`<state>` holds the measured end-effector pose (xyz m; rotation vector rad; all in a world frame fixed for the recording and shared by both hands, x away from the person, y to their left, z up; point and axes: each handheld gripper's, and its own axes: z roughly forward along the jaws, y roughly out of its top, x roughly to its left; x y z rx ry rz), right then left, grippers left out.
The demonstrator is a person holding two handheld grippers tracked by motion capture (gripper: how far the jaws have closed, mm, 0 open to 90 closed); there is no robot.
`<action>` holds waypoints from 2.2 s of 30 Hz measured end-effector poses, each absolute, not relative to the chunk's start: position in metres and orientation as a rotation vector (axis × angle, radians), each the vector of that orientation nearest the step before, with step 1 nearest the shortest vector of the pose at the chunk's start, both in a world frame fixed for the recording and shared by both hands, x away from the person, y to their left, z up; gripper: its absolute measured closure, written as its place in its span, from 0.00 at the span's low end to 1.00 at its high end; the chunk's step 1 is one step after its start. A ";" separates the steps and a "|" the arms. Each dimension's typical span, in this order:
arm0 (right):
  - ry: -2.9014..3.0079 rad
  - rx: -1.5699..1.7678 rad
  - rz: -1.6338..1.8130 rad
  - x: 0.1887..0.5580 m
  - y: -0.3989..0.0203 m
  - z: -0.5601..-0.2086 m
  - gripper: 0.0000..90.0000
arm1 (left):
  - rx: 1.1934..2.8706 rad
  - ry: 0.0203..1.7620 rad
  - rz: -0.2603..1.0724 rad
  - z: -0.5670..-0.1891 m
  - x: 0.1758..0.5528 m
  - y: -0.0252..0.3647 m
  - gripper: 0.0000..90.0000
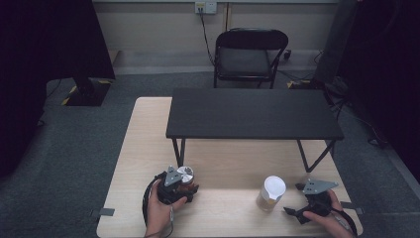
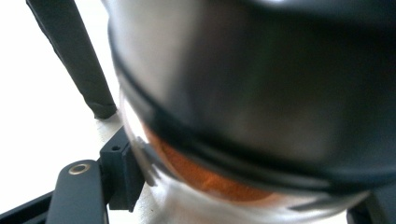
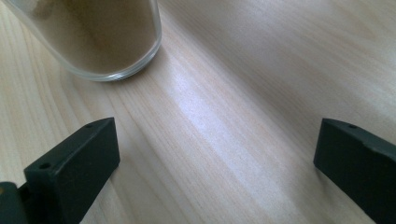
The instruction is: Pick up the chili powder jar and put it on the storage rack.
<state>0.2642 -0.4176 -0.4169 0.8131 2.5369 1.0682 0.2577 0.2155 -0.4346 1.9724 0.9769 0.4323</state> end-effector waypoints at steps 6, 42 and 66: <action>2.537 0.813 1.068 0.264 -0.418 -0.417 0.00 | 1.996 0.961 0.471 -0.431 0.256 0.210 0.34; 2.537 0.813 1.068 0.264 -0.417 -0.417 0.00 | 2.097 0.743 0.307 -0.399 0.283 0.156 0.34; 2.537 0.813 1.067 0.264 -0.417 -0.417 0.00 | 2.145 0.633 0.257 -0.372 0.299 0.123 0.34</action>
